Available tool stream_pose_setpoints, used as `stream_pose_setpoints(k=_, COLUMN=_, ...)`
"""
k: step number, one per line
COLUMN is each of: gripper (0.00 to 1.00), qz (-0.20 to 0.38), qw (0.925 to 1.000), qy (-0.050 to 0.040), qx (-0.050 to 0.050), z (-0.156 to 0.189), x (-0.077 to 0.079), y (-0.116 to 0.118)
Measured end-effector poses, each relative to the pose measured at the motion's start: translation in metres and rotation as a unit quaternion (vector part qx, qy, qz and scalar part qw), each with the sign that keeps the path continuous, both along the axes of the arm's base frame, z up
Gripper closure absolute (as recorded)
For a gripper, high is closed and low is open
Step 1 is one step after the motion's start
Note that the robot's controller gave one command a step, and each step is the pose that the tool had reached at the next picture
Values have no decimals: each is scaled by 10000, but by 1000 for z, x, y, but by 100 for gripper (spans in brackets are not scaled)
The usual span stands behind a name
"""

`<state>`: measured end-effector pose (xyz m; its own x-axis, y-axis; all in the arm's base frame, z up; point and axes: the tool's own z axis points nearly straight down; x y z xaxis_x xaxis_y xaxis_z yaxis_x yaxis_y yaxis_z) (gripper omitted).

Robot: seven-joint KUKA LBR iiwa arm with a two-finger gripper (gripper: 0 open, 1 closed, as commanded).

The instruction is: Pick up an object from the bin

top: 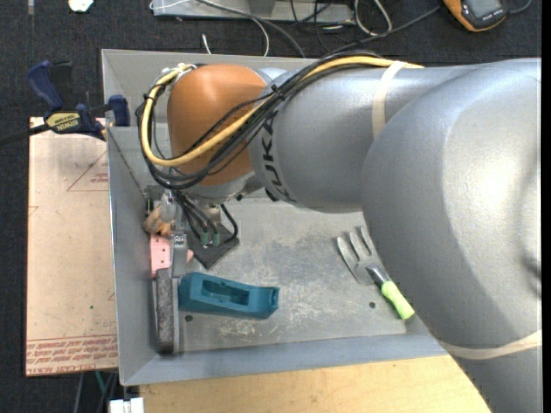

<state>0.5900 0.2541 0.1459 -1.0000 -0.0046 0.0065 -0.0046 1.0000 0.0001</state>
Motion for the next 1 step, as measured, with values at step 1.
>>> stream_pose_setpoints(k=1, gripper=0, qz=-21, qw=10000, qy=-40, qx=10, z=4, x=2, y=-1)
